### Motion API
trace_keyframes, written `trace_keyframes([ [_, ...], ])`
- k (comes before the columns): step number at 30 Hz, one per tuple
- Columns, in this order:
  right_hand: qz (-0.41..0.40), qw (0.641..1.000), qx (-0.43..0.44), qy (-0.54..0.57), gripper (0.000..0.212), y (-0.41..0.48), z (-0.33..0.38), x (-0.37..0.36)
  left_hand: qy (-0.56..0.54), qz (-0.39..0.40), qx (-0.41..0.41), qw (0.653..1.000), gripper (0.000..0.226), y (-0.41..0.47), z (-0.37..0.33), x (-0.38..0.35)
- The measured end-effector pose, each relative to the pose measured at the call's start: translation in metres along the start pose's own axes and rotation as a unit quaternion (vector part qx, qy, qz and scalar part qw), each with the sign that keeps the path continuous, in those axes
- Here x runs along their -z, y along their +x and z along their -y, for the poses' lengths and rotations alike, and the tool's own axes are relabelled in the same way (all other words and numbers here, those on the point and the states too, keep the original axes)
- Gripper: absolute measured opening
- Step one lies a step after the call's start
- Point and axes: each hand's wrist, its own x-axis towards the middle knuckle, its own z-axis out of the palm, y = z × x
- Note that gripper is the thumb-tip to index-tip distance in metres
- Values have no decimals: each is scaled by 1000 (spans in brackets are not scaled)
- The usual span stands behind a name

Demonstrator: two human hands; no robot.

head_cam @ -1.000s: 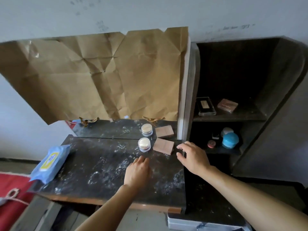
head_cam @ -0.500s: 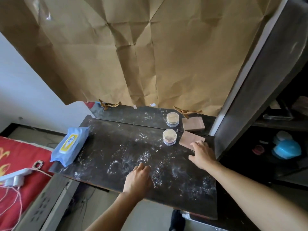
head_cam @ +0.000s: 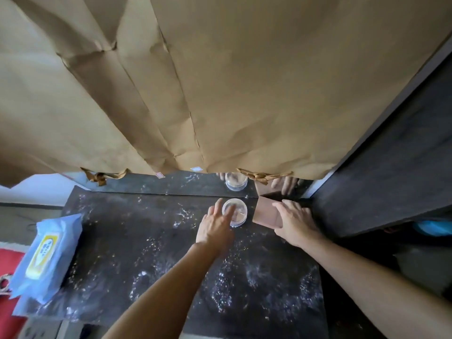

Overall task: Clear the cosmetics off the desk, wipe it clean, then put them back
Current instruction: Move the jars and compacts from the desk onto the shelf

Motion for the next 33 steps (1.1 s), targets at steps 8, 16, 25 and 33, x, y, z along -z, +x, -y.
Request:
trace_keyframes([
  [8, -72, 992, -40, 94, 68, -13, 6, -6, -1, 67, -26, 997, 77, 53, 3, -14],
  [16, -93, 975, -148, 134, 93, -98, 7, -11, -21, 70, -82, 994, 71, 24, -4, -16],
  [25, -153, 927, -301, 163, 94, -209, 7, -6, 14, 68, -252, 965, 82, -52, -55, 16],
  [33, -209, 871, -391, 212, 93, -280, -43, 12, 87, -2, -388, 918, 67, -76, -156, 29],
])
